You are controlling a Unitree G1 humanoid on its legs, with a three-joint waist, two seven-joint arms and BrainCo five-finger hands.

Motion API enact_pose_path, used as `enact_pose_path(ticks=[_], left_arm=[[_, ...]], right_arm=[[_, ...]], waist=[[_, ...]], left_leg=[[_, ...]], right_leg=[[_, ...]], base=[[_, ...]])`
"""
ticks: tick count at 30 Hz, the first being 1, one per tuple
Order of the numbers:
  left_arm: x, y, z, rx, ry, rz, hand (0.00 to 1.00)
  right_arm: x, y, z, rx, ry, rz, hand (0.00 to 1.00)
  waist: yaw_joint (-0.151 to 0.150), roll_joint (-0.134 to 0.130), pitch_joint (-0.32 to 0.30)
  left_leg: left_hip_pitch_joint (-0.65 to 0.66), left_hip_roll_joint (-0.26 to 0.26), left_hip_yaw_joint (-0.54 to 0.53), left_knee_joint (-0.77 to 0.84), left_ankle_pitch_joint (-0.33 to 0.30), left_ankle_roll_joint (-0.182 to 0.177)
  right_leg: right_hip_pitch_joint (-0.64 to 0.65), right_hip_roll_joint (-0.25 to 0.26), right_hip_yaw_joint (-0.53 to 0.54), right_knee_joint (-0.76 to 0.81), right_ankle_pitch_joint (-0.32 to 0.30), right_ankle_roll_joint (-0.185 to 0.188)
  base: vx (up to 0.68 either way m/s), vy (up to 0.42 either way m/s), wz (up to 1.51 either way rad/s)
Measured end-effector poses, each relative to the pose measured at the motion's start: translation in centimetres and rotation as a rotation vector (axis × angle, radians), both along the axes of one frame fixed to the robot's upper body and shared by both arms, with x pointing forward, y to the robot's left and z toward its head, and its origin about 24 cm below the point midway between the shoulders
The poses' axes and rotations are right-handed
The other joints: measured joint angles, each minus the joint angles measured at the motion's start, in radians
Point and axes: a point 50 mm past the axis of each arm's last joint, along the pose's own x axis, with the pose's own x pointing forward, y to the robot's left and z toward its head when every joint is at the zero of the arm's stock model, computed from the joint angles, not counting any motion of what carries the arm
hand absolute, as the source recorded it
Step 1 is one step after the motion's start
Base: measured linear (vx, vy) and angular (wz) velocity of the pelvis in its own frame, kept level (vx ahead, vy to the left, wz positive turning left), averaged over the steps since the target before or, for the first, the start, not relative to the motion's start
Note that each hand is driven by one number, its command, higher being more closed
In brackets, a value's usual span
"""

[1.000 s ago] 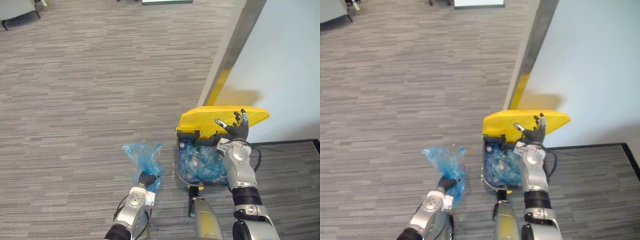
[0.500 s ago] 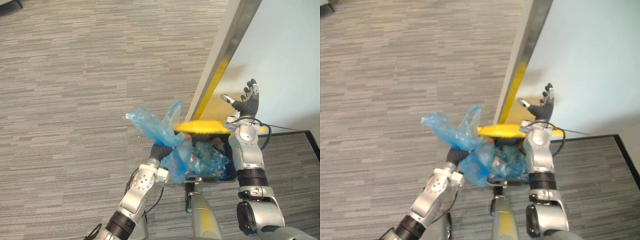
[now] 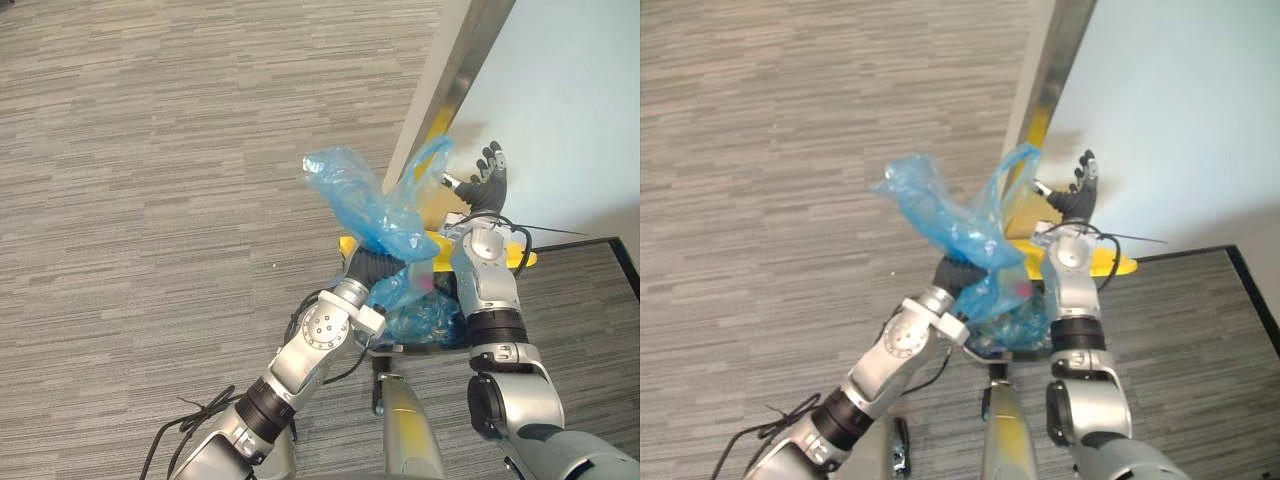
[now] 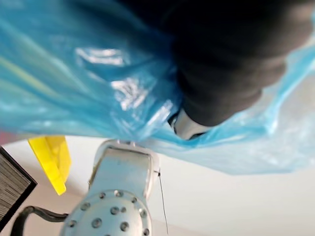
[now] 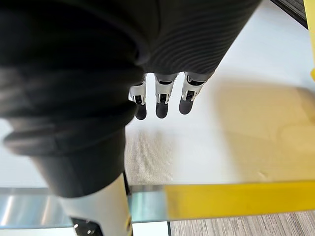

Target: Gather rubbish on tea table into small bin, then transfer packed bag to large trash can.

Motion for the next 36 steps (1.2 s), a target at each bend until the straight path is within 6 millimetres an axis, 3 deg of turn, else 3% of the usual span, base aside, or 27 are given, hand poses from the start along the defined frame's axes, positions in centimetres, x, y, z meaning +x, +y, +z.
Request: enact_pose_path(ticks=[3, 6, 10, 13, 15, 20, 26, 31, 36], left_arm=[[0.1, 0.1, 0.0, 0.011, -0.007, 0.026, 1.0], [0.2, 0.2, -0.2, 0.028, -0.011, 0.051, 1.0], [0.2, 0.2, -0.3, 0.045, -0.021, 0.06, 1.0], [0.2, 0.4, -0.6, 0.054, -0.014, 0.074, 1.0], [0.3, 0.5, -1.2, 0.067, 0.008, 0.08, 1.0], [0.3, 0.8, -2.0, 0.075, 0.041, 0.093, 1.0], [0.3, 0.7, -2.2, 0.081, 0.048, 0.083, 1.0], [0.4, 0.7, -2.8, 0.096, 0.068, 0.078, 1.0], [0.4, 0.8, -2.9, 0.094, 0.076, 0.079, 1.0]], right_arm=[[-1.8, -1.1, -0.6, 0.057, -0.039, -0.105, 0.0], [-5.2, -2.7, -2.8, 0.05, -0.027, -0.255, 0.0], [-9.7, -5.5, -8.3, 0.079, 0.144, -0.437, 0.0], [-12.0, -6.3, -10.9, 0.104, 0.234, -0.486, 0.0], [-13.0, -6.4, -12.7, 0.21, 0.271, -0.484, 0.0], [-12.9, -4.8, -16.3, 0.438, 0.335, -0.351, 0.0], [-11.1, -1.6, -17.6, 0.5, 0.382, -0.155, 0.0], [-8.7, 0.7, -16.5, 0.473, 0.375, -0.038, 0.0], [-5.9, 2.3, -13.4, 0.396, 0.303, 0.044, 0.0]], waist=[[0.002, -0.002, 0.001], [0.001, -0.003, 0.001], [-0.018, -0.007, 0.004], [-0.024, -0.012, 0.006], [-0.028, -0.014, 0.007], [-0.031, -0.015, 0.008], [-0.031, -0.015, 0.008], [-0.03, -0.015, 0.008], [-0.03, -0.015, 0.008]], left_leg=[[-0.003, 0.003, 0.002, 0.002, -0.005, 0.003], [-0.004, 0.009, 0.002, 0.017, -0.019, 0.008], [0.0, 0.008, 0.01, 0.025, -0.023, 0.011], [0.013, 0.006, 0.018, 0.027, -0.026, 0.013], [0.014, 0.005, 0.018, 0.028, -0.027, 0.013], [0.016, 0.005, 0.009, 0.028, -0.03, 0.02], [0.014, 0.005, 0.003, 0.028, -0.029, 0.019], [0.006, 0.002, 0.003, 0.033, -0.024, 0.01], [-0.003, -0.001, -0.004, 0.034, -0.019, 0.012]], right_leg=[[0.006, 0.004, -0.002, -0.004, 0.0, 0.0], [0.006, 0.011, 0.001, -0.002, 0.0, 0.0], [0.006, 0.006, 0.011, 0.0, 0.0, 0.001], [0.008, 0.005, 0.017, 0.003, 0.001, 0.002], [0.011, 0.004, 0.018, 0.005, 0.001, 0.002], [0.017, 0.001, 0.01, 0.005, 0.001, 0.003], [0.017, -0.001, 0.004, 0.006, 0.001, 0.003], [0.004, -0.003, 0.005, 0.012, 0.001, 0.003], [0.003, -0.011, -0.001, 0.012, 0.001, 0.003]], base=[[-0.05, -0.015, 0.01], [-0.01, 0.001, -0.09], [-0.01, 0.01, -0.05], [-0.01, 0.003, -0.08], [-0.01, -0.002, -0.02], [-0.04, -0.021, 0.04], [-0.01, -0.013, 0.03], [0.0, 0.0, 0.0], [0.0, -0.006, 0.06]])
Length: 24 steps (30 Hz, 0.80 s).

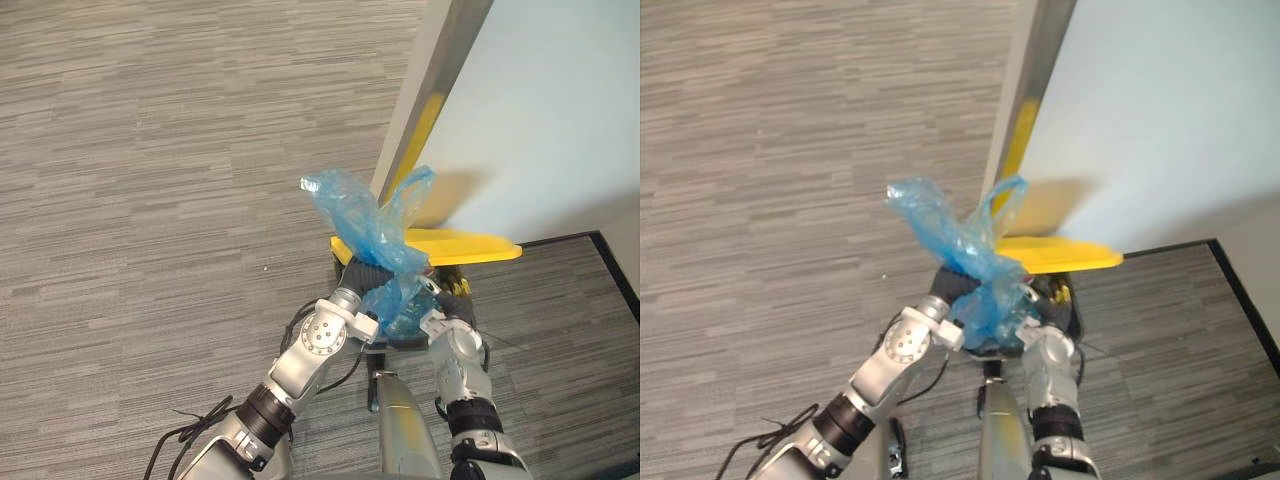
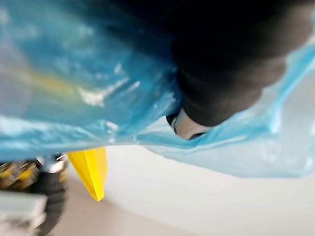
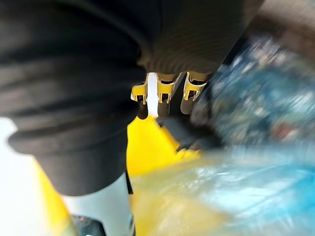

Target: Gather rubbish on tea table into small bin, then transfer packed bag to large trash can.

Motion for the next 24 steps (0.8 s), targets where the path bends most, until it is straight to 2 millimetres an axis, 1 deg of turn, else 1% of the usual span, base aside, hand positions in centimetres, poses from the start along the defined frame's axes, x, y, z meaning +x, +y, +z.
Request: enact_pose_path(ticks=[4, 5, 8, 9, 11, 15, 19, 22, 24], left_arm=[[-0.1, 0.0, 0.1, -0.014, 0.006, -0.004, 1.0], [-0.1, 0.0, 0.1, -0.017, 0.004, -0.005, 1.0], [-0.3, -0.1, 0.8, -0.044, -0.013, -0.013, 1.0], [-0.4, -0.1, 1.1, -0.068, -0.01, -0.022, 1.0], [-0.8, -0.5, 1.4, -0.1, -0.006, -0.05, 1.0], [-1.6, -1.2, 1.6, -0.127, 0.002, -0.116, 1.0], [-2.5, -2.0, 2.3, -0.154, -0.019, -0.182, 1.0], [-3.1, -2.1, 2.0, -0.156, -0.01, -0.206, 1.0], [-3.4, -2.1, 1.5, -0.154, 0.01, -0.209, 1.0]], right_arm=[[1.6, 0.9, 2.1, -0.03, -0.057, 0.033, 0.0], [1.7, 0.9, 2.4, -0.035, -0.063, 0.034, 0.0], [2.9, 0.8, 4.4, -0.059, -0.113, 0.033, 0.0], [3.5, 0.7, 5.5, -0.071, -0.142, 0.033, 0.0], [4.2, 0.7, 6.7, -0.074, -0.166, 0.033, 0.0], [5.0, 0.5, 7.5, -0.061, -0.164, 0.014, 0.0], [6.1, 0.6, 8.7, -0.048, -0.159, 0.018, 0.0], [7.0, 0.9, 9.5, -0.044, -0.147, 0.027, 0.0], [7.5, 0.7, 10.0, -0.042, -0.139, 0.025, 0.0]], waist=[[0.003, 0.0, 0.0], [0.004, 0.0, 0.0], [0.007, 0.0, 0.0], [0.007, 0.0, 0.0], [0.008, 0.0, 0.0], [0.012, 0.0, 0.0], [0.012, 0.0, 0.0], [0.011, 0.0, 0.0], [0.01, 0.002, 0.001]], left_leg=[[-0.001, -0.001, -0.001, 0.001, 0.0, 0.0], [-0.001, -0.001, -0.001, 0.001, 0.0, 0.0], [-0.002, 0.0, -0.002, 0.001, 0.0, 0.0], [-0.002, 0.0, -0.002, 0.001, 0.0, -0.001], [-0.003, 0.0, -0.003, 0.001, 0.001, -0.001], [-0.005, 0.0, -0.005, 0.001, 0.002, -0.002], [-0.013, 0.0, -0.005, 0.001, 0.002, -0.001], [-0.013, 0.0, -0.004, 0.001, 0.003, -0.002], [-0.013, -0.001, -0.003, 0.001, 0.003, -0.002]], right_leg=[[0.001, -0.001, 0.001, 0.0, 0.0, 0.0], [0.001, -0.001, 0.001, 0.0, 0.0, 0.0], [0.001, 0.0, -0.001, 0.0, 0.0, 0.0], [0.001, 0.0, -0.001, 0.0, 0.0, 0.0], [0.001, 0.0, -0.001, 0.0, 0.0, 0.0], [0.001, -0.001, -0.002, -0.001, 0.0, 0.0], [0.001, -0.001, -0.002, -0.004, 0.0, -0.001], [0.001, 0.0, -0.001, -0.004, 0.0, -0.001], [0.0, 0.0, 0.0, -0.003, 0.001, -0.001]], base=[[0.0, 0.0, 0.0], [0.0, 0.0, 0.0], [0.0, 0.0, 0.0], [0.0, 0.0, 0.0], [0.0, 0.0, 0.0], [0.0, -0.003, 0.01], [-0.03, -0.007, 0.01], [0.0, 0.0, 0.0], [0.0, 0.0, 0.0]])
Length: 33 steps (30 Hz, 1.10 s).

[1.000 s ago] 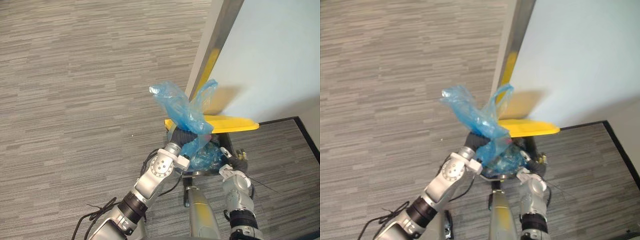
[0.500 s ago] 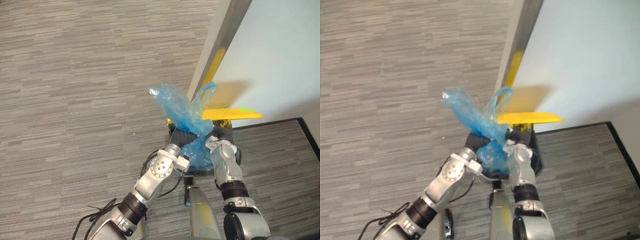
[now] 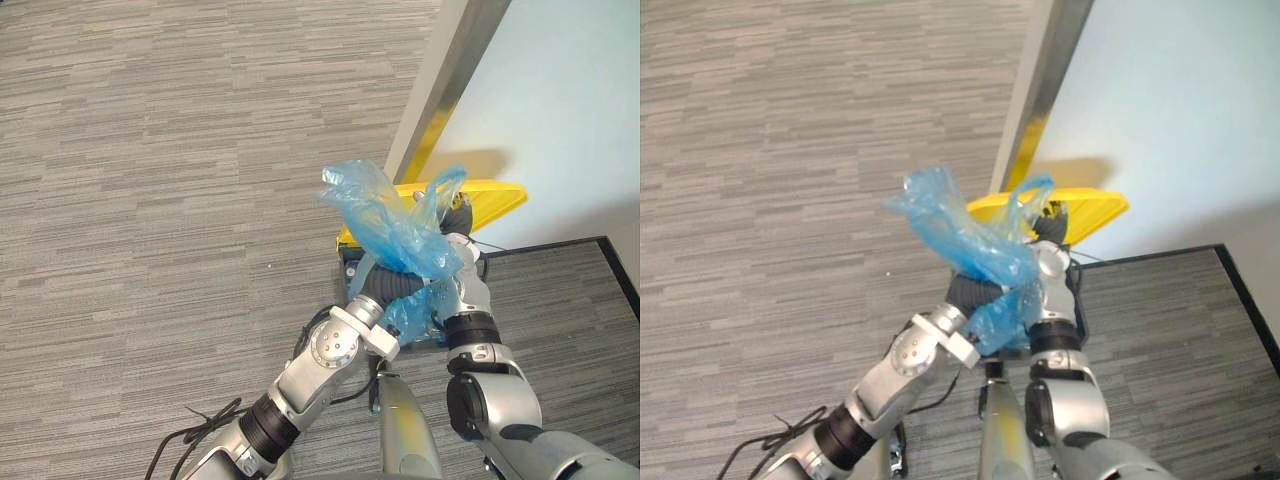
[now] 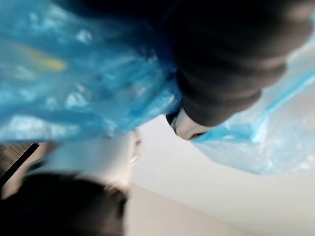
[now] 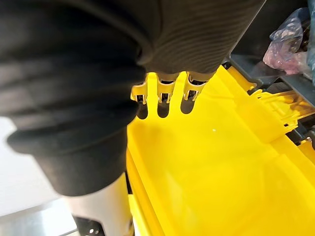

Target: Gather rubbish on tea table into small bin, then transfer packed bag to large trash can.

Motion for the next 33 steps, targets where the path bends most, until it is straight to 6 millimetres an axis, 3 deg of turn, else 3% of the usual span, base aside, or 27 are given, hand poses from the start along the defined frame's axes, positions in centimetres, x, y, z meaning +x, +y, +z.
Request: enact_pose_path(ticks=[16, 27, 33], left_arm=[[1.2, 0.4, -4.6, 0.205, 0.086, 0.059, 1.0], [4.6, -0.9, -3.1, 0.258, 0.05, 0.128, 1.0], [6.5, -0.4, -2.2, 0.293, 0.023, 0.219, 1.0]], right_arm=[[1.7, -2.4, 4.8, -0.153, -0.032, -0.039, 0.0], [1.8, -0.5, 6.0, -0.208, -0.081, 0.002, 0.0], [1.8, 0.3, 6.8, -0.24, -0.115, 0.027, 0.0]], waist=[[-0.009, 0.032, 0.045], [-0.011, 0.037, 0.069], [-0.022, 0.041, 0.08]], left_leg=[[-0.059, 0.002, 0.002, 0.038, 0.002, 0.0], [-0.091, 0.03, 0.026, 0.091, -0.024, 0.004], [-0.094, 0.038, 0.033, 0.091, -0.021, -0.002]], right_leg=[[-0.058, 0.004, 0.002, 0.013, 0.014, -0.007], [-0.083, 0.038, 0.029, -0.013, 0.055, -0.012], [-0.091, 0.05, 0.033, -0.012, 0.058, -0.012]], base=[[0.0, -0.005, -0.01], [-0.03, -0.026, -0.12], [0.02, -0.026, -0.06]])
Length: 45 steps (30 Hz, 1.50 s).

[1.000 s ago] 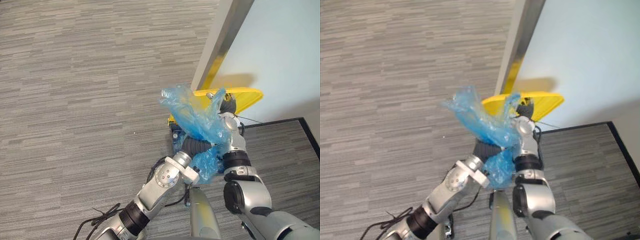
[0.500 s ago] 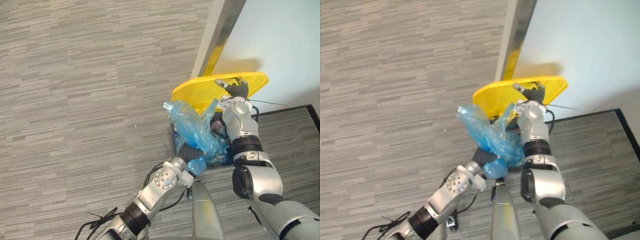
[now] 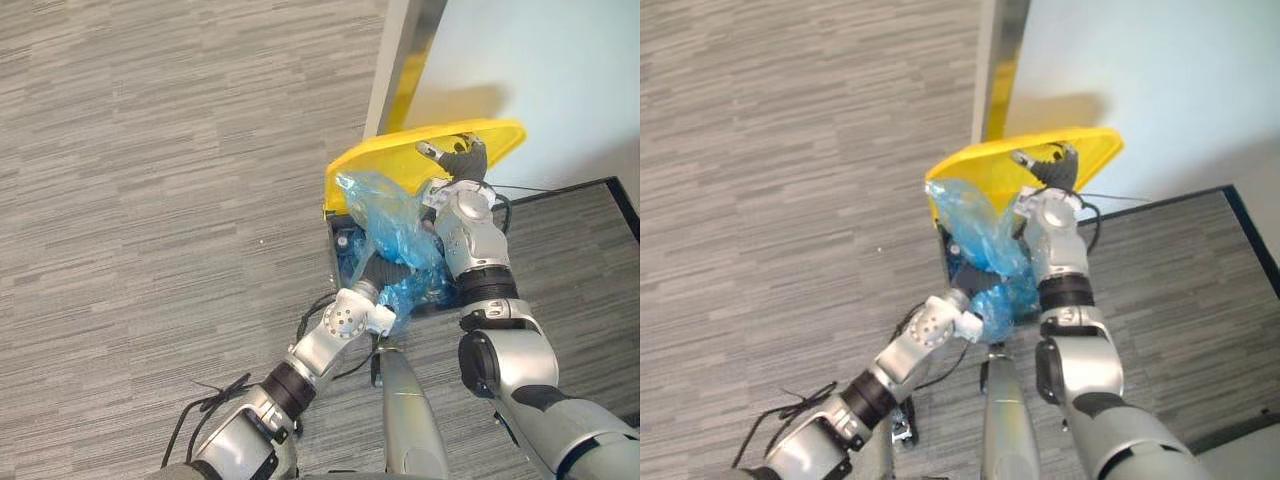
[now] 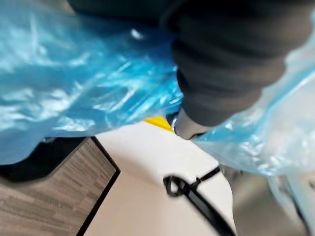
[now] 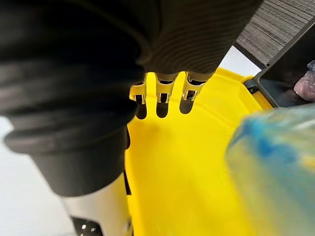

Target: Gather rubbish on tea table into small bin, then transfer packed bag to large trash can.

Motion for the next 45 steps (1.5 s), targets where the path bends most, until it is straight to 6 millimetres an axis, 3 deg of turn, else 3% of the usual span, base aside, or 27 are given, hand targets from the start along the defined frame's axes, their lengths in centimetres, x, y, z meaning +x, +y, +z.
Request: enact_pose_path(ticks=[6, 10, 16, 25, 26, 34, 45], left_arm=[[1.9, 0.6, 0.6, 0.075, -0.025, 0.076, 1.0], [3.0, 0.7, 1.3, 0.102, -0.041, 0.105, 1.0], [3.6, 0.5, 1.9, 0.132, -0.053, 0.107, 1.0], [5.5, 1.3, 4.3, 0.119, -0.077, 0.178, 1.0], [5.8, 1.7, 4.4, 0.119, -0.074, 0.204, 0.0], [6.3, 2.7, 4.1, 0.133, -0.065, 0.27, 0.0], [6.1, 2.4, 4.1, 0.14, -0.075, 0.275, 0.0]], right_arm=[[-0.2, 0.8, 1.1, -0.028, -0.05, 0.024, 0.0], [-0.7, 1.4, 2.8, -0.046, -0.137, 0.044, 0.0], [-1.2, 2.3, 4.3, -0.069, -0.218, 0.072, 0.0], [-2.5, 4.1, 9.5, -0.1, -0.442, 0.107, 0.0], [-2.6, 4.2, 9.7, -0.116, -0.45, 0.103, 0.0], [-2.7, 4.4, 9.8, -0.131, -0.462, 0.104, 0.0], [-2.7, 4.5, 9.8, -0.131, -0.462, 0.106, 0.0]], waist=[[-0.005, -0.004, 0.016], [-0.008, -0.004, 0.02], [-0.016, -0.006, 0.027], [-0.036, -0.013, 0.083], [-0.038, -0.013, 0.084], [-0.042, -0.013, 0.084], [-0.044, -0.013, 0.083]], left_leg=[[-0.018, 0.005, 0.017, 0.019, -0.009, 0.001], [-0.082, 0.017, 0.025, 0.058, -0.023, 0.008], [-0.128, 0.027, 0.048, 0.082, -0.034, 0.006], [-0.247, 0.051, 0.069, 0.157, -0.064, 0.015], [-0.265, 0.058, 0.066, 0.173, -0.07, 0.015], [-0.308, 0.056, 0.058, 0.188, -0.073, 0.018], [-0.323, 0.055, 0.053, 0.196, -0.071, 0.015]], right_leg=[[-0.026, 0.008, 0.019, 0.006, 0.004, 0.001], [-0.082, 0.019, 0.03, 0.005, 0.019, 0.002], [-0.134, 0.03, 0.049, 0.007, 0.028, 0.009], [-0.256, 0.047, 0.076, 0.036, 0.041, 0.014], [-0.272, 0.053, 0.075, 0.042, 0.041, 0.014], [-0.312, 0.052, 0.077, 0.058, 0.041, 0.014], [-0.326, 0.053, 0.074, 0.066, 0.041, 0.014]], base=[[0.01, -0.015, -0.08], [0.0, -0.015, -0.12], [0.02, -0.023, -0.11], [0.02, -0.018, -0.11], [0.01, -0.009, -0.09], [0.0, -0.01, 0.01], [0.0, 0.0, 0.0]])
